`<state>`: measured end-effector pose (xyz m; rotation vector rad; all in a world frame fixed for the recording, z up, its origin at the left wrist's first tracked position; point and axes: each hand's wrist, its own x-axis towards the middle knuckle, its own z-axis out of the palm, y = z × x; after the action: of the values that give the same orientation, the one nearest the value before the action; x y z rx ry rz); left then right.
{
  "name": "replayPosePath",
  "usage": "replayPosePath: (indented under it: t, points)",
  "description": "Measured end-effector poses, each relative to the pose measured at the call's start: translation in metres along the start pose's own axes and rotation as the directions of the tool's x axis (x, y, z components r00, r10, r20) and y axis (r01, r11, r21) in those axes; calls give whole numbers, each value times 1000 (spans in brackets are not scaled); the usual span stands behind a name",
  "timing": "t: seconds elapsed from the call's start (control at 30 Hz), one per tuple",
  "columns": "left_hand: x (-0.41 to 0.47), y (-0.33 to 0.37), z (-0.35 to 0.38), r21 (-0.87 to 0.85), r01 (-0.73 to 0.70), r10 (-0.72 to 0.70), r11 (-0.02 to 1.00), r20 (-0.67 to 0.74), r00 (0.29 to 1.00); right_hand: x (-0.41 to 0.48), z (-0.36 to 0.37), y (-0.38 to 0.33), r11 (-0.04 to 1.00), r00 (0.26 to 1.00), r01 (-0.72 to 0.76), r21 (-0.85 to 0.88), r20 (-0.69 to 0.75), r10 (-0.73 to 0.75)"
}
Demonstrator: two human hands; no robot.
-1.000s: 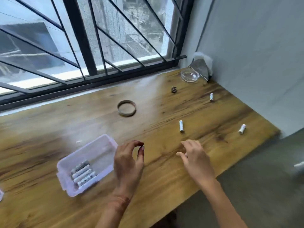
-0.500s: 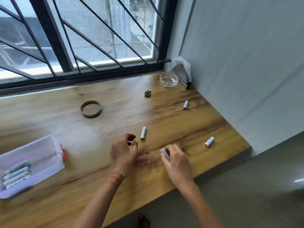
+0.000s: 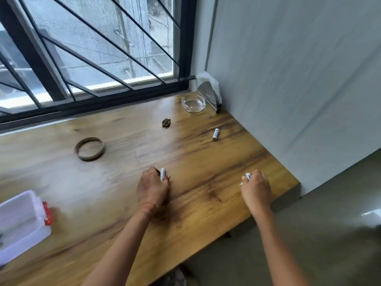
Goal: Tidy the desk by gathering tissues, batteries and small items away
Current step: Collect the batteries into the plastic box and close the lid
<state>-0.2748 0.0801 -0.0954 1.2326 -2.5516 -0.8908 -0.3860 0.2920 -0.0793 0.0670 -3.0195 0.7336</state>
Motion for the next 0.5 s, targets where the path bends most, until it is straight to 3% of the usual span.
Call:
replayPosePath:
  t: [0.13, 0.3, 0.5]
  points:
    - [8, 10, 0, 18, -11, 10, 1000, 40, 999, 10, 3, -5, 995, 995, -61, 76, 79, 55]
    - [22, 40, 13, -48, -43, 47, 998, 95, 994, 23, 9, -10, 999, 989, 43, 25, 140, -46]
    - [65, 102, 34, -130, -133, 143, 983, 68, 987, 52, 9, -21, 977, 966, 7, 214, 252, -62]
